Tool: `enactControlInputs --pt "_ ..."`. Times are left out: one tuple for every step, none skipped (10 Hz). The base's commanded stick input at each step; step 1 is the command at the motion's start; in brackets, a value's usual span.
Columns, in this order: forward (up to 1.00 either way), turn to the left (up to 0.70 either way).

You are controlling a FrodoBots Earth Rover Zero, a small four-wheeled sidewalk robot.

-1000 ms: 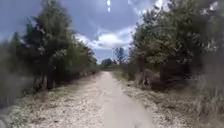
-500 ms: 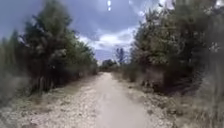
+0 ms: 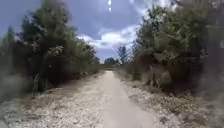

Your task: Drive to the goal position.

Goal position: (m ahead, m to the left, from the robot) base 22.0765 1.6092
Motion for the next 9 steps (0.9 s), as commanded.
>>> enactControlInputs --pt "0.50 0.00" --pt "0.50 0.00" --pt "0.50 0.00" --pt "0.50 0.00" --pt "0.50 0.00" --pt "0.50 0.03" --pt "0.50 0.42" --pt "0.50 0.50" --pt "0.50 0.50"
